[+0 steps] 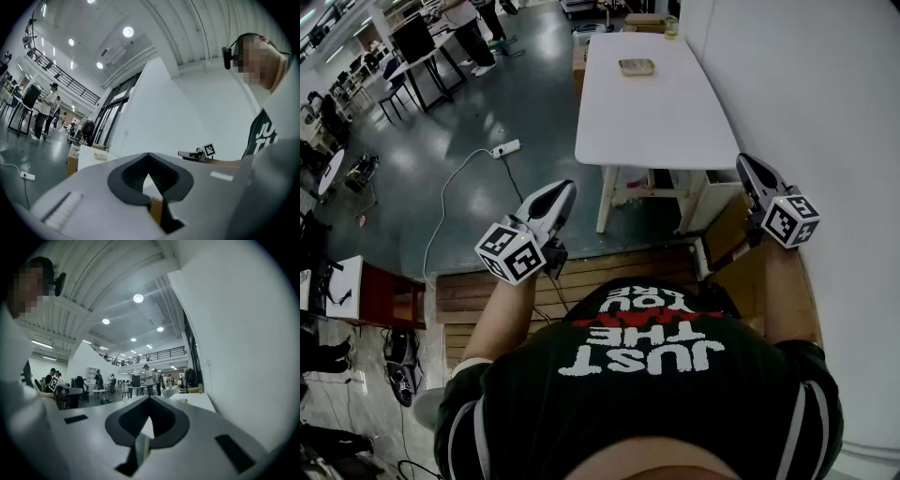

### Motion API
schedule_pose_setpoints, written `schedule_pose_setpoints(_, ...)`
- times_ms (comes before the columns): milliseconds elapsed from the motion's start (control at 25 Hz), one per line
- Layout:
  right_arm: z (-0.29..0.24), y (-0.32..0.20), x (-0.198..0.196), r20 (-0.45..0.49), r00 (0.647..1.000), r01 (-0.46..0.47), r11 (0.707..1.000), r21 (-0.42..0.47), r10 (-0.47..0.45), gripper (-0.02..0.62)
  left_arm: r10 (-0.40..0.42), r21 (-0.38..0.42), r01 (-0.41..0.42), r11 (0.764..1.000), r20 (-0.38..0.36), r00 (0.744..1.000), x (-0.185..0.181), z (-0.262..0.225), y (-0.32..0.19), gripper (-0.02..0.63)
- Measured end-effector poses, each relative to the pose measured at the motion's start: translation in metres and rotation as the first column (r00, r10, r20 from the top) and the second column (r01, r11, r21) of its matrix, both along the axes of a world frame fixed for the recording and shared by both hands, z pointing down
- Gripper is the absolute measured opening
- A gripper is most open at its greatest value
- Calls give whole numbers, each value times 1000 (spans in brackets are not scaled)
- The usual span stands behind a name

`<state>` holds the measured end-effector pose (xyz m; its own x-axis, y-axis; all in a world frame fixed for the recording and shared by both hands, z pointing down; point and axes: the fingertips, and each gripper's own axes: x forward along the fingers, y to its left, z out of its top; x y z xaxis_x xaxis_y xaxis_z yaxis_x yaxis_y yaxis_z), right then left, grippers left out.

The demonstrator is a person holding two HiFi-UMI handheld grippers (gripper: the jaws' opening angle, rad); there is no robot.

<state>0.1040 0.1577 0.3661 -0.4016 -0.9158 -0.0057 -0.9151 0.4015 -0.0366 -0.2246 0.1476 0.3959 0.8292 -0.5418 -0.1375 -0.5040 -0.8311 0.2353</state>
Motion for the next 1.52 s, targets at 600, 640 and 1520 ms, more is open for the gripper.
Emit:
schedule_pose_setpoints(600,-1,-7,13,26,1000,16,1000,5,-16,6,-11,-13,11,1000,9,1000,12,1,-9,6)
schedule_pose_setpoints(640,-2,-8,16,29,999,18,1000,5,-18,6,-12,-12,12,1000,13,1000,15,0,-10,6)
schedule_pose_setpoints(1520,16,-49,124,68,985,161,987,-16,-159,6,-53,-73,57,996,58,997,153,-1,-51,6)
